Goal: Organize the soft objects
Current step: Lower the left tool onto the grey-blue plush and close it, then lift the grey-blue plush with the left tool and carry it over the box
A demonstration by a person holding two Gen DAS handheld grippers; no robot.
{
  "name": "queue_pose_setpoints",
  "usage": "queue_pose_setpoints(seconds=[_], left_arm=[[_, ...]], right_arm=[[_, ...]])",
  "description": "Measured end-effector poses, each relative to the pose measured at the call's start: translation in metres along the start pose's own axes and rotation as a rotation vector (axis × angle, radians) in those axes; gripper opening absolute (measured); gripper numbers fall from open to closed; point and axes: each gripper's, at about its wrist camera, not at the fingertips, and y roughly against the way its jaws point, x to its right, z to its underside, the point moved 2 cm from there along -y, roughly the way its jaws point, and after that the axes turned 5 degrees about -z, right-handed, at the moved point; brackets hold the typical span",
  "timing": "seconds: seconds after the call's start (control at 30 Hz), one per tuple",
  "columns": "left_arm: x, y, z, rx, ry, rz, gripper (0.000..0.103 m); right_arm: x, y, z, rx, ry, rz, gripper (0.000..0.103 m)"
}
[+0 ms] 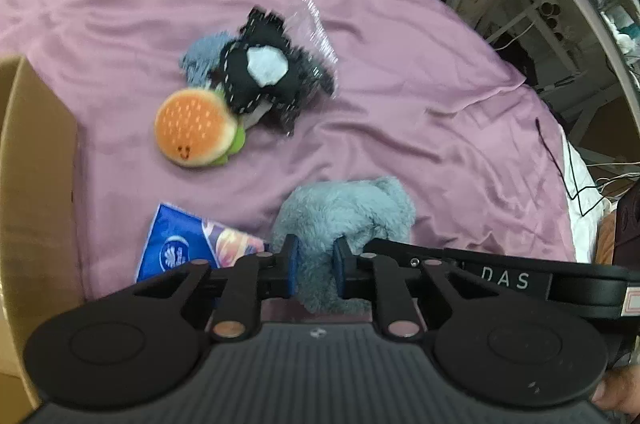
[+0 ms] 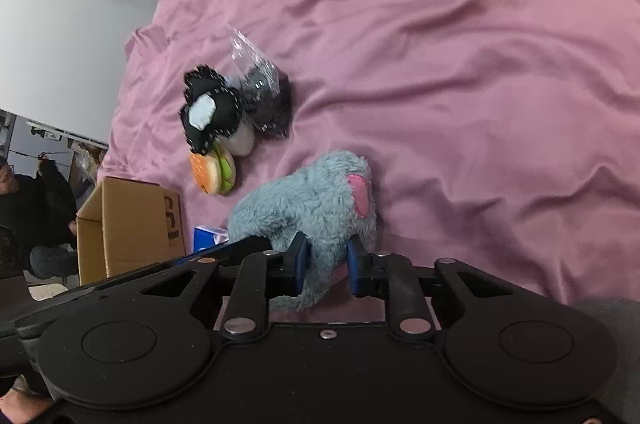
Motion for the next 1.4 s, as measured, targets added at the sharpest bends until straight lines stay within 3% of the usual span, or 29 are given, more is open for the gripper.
queue_pose_setpoints(seconds=[0.77,1.4], left_arm=[[0.012,0.094,0.010,0.148,-0.051,0.065,0.014],[-0.034,0.141,0.018,0.232,-0.055,0.103,0.013]], right_arm=[[-0.061,0.076,0.026,0.180,0.060,0.020,0.018],[-0.128,0.073,0.056,0.267,0.122,0.070,0.018]])
